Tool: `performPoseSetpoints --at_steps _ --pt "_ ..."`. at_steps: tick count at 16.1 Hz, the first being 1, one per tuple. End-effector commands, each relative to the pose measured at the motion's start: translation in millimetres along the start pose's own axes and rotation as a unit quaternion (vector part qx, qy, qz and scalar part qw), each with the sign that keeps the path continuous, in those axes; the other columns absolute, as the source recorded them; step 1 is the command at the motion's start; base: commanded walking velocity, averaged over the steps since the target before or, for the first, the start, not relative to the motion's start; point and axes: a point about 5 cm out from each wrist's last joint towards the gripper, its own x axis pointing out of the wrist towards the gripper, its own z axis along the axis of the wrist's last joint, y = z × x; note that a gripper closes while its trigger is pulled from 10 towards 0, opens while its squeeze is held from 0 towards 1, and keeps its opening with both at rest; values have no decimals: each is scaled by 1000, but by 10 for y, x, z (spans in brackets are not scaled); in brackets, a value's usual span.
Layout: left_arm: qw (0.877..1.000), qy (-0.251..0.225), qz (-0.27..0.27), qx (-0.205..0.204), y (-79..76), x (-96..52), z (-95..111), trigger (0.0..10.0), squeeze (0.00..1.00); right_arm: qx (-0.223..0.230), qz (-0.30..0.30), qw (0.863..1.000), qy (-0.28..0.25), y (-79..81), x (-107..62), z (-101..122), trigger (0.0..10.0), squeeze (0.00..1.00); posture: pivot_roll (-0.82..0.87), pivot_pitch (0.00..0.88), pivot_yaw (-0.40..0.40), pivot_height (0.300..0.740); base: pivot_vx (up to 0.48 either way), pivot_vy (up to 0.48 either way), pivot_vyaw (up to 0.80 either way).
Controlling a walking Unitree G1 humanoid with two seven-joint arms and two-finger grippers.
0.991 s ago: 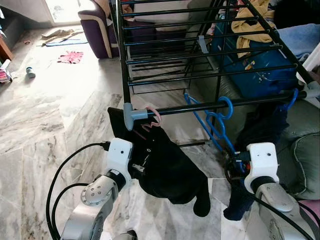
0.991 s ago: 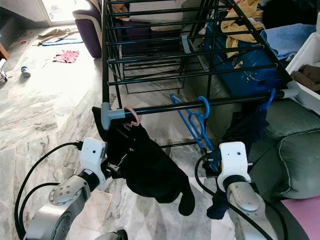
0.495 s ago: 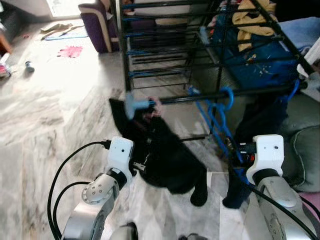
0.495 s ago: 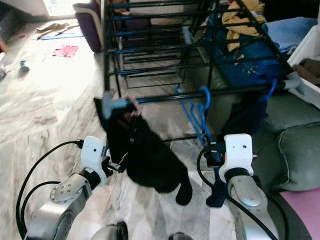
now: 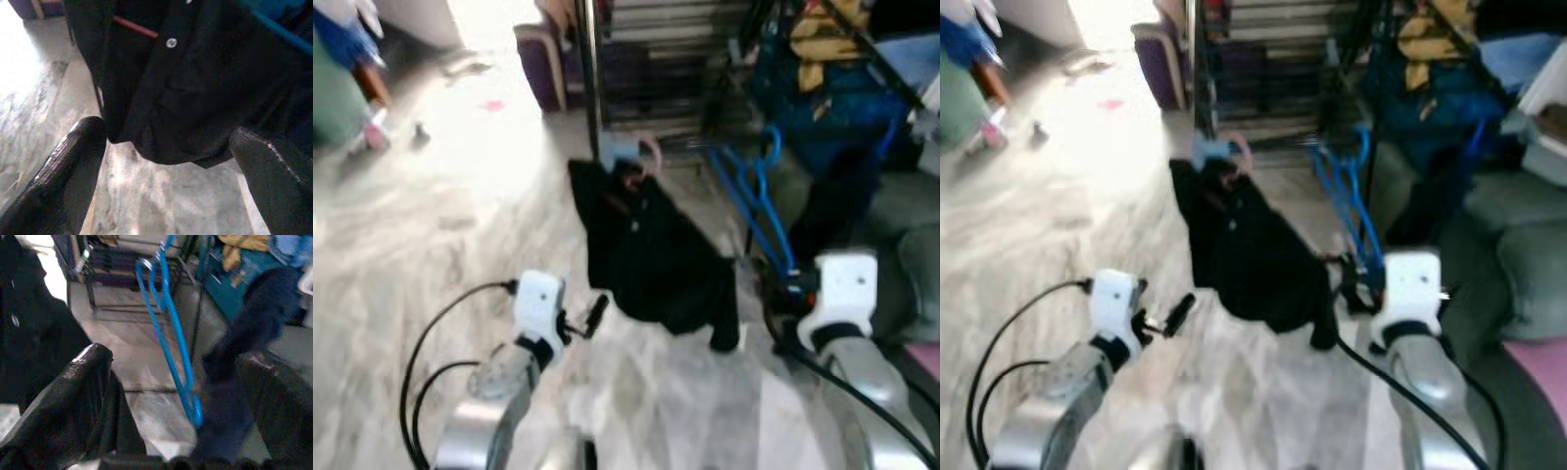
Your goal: Hang hanger
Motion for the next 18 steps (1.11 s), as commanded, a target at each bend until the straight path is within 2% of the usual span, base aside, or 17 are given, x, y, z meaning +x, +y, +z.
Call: performPoseSetpoints --at_steps 1,3,4,5,14,15,17,18 --pt "1000 -6 1 7 15 4 44 10000 0 6 -2 1000 1 -7 2 -14 10000 1000 -62 111 4 740 -379 0 0" --pt "1000 -6 2 8 21 -2 40 10000 0 11 7 1000 -1 14 9 -10 10000 1000 -60 109 4 740 -381 0 0" --pt "1000 -7 4 7 23 -10 36 10000 0 20 14 1000 1 39 18 -9 10000 373 -58 109 3 740 -379 0 0" --pt "1000 -7 4 8 23 -15 33 10000 0 19 17 1000 1 52 17 -11 10000 0 -58 109 3 740 -386 0 0" --pt "1000 -4 -2 6 -15 -8 10 10000 0 29 42 999 -7 107 78 22 10000 0 -54 104 -5 740 -385 0 0" --pt "1000 -4 -3 7 -19 -9 7 10000 0 22 48 999 -10 129 81 31 10000 0 -52 104 -6 740 -390 0 0" --pt "1000 -3 -4 9 -27 -13 0 10000 0 -23 42 999 -19 154 87 34 10000 0 -51 102 -7 740 -392 0 0" --pt "1000 -4 -4 9 -29 -19 -2 10000 0 -14 47 999 -25 171 81 32 10000 0 -50 101 -7 740 -371 0 0"
